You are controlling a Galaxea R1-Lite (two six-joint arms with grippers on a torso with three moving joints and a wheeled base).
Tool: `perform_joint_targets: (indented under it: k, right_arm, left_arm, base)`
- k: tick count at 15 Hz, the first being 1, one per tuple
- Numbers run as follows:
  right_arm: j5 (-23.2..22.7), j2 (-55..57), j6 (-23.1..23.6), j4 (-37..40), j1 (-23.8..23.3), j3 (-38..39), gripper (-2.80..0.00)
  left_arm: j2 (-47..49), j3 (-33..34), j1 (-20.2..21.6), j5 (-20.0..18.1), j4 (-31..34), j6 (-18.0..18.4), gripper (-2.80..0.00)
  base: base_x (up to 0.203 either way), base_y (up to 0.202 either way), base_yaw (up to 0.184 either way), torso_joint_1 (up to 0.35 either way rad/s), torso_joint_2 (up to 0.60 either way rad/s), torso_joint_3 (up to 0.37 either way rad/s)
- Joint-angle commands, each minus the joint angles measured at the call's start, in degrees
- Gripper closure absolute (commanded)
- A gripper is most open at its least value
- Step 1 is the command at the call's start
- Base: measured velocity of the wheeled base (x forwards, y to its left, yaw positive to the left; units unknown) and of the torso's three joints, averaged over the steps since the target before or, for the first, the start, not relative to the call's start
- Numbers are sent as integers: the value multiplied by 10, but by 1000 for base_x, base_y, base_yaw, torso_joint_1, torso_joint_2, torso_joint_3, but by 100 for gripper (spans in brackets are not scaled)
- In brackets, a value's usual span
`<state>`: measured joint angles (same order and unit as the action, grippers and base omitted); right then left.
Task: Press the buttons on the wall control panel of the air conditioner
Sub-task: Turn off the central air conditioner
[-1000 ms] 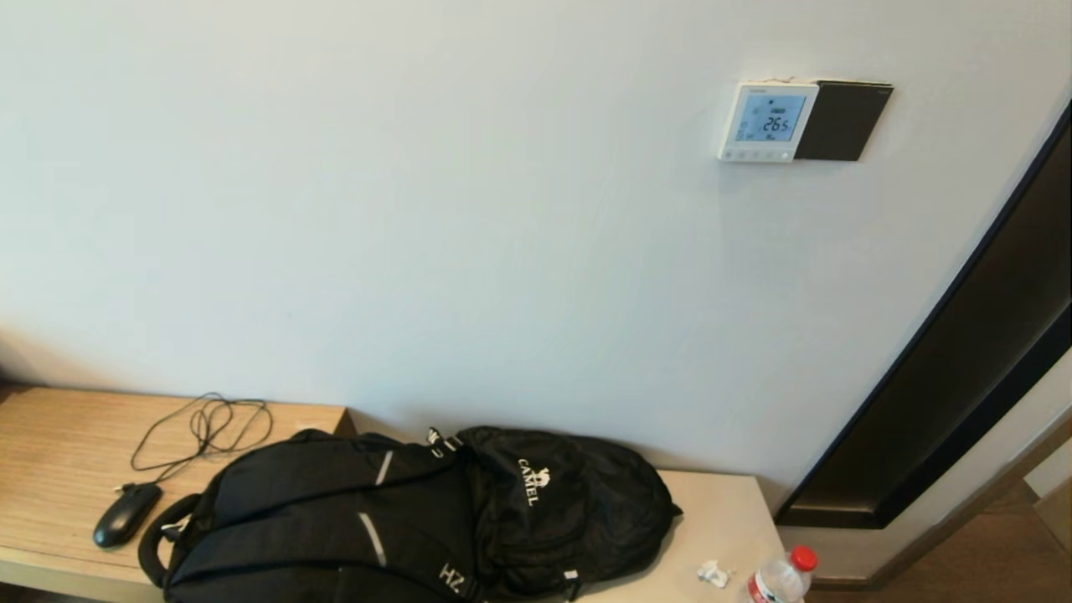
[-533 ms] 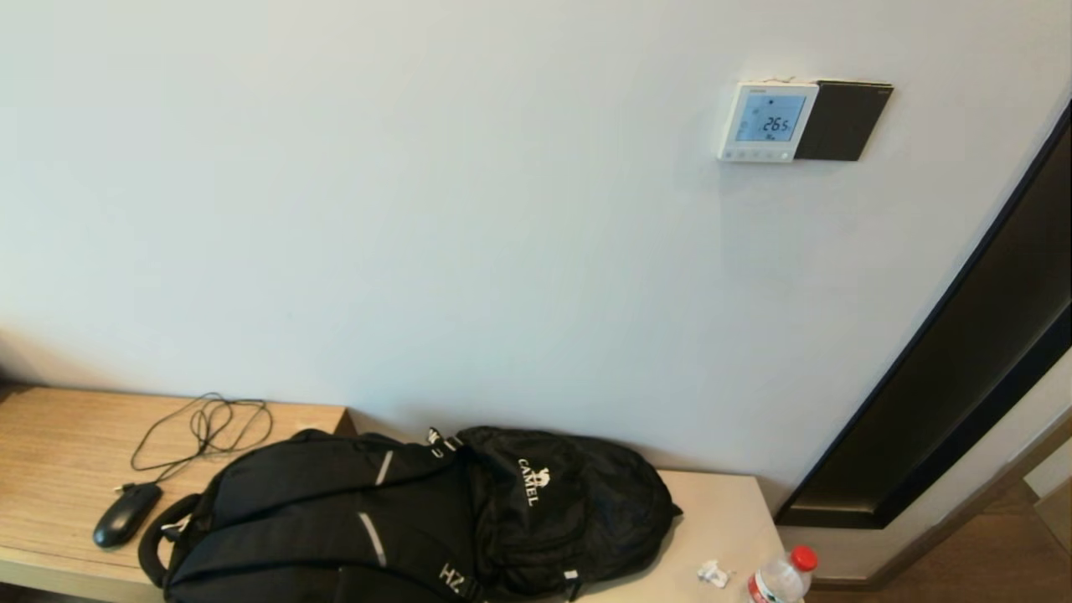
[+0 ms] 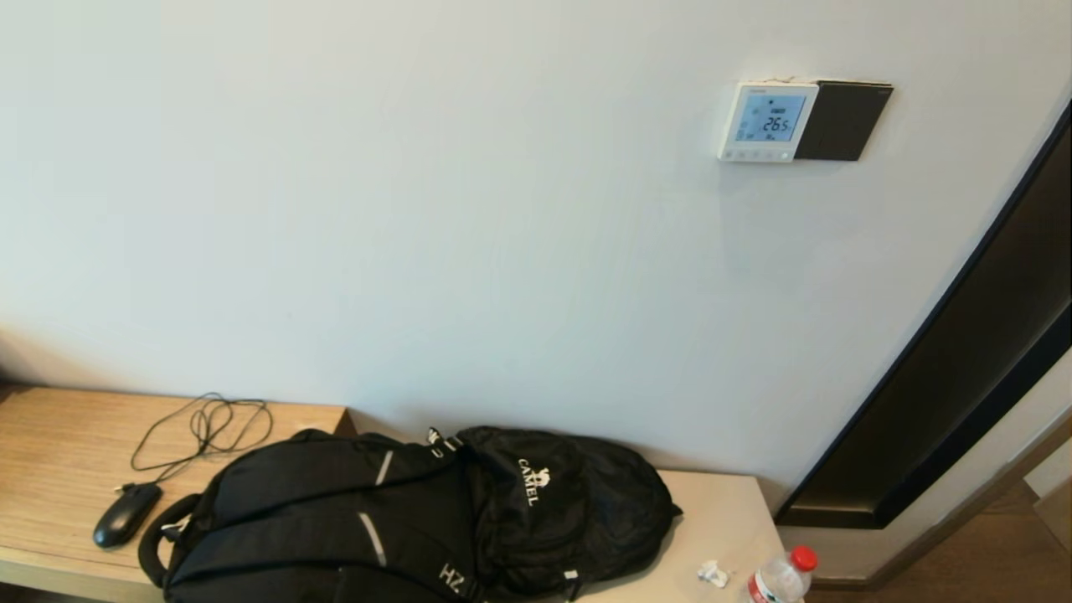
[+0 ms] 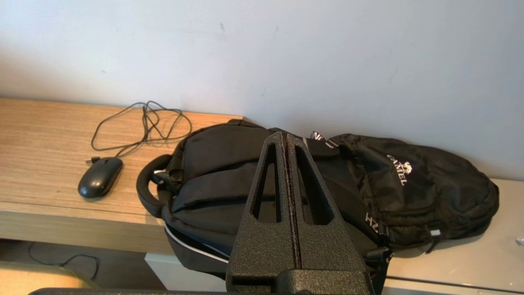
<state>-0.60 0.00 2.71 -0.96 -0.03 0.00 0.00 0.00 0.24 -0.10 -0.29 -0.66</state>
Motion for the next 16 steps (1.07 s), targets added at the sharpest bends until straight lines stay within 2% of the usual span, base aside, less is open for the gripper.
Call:
perform_joint_targets:
  k: [1,16]
  right_arm:
    - [0,3,-3,0,-1,1,0]
    - [0,1,-2,0,-1,0,0]
  left_arm:
    - [-1,0,0,0,0,0,0]
    - [0,0,0,0,0,0,0]
  base:
    - [0,0,0,0,0,0]
    - [0,0,0,0,0,0]
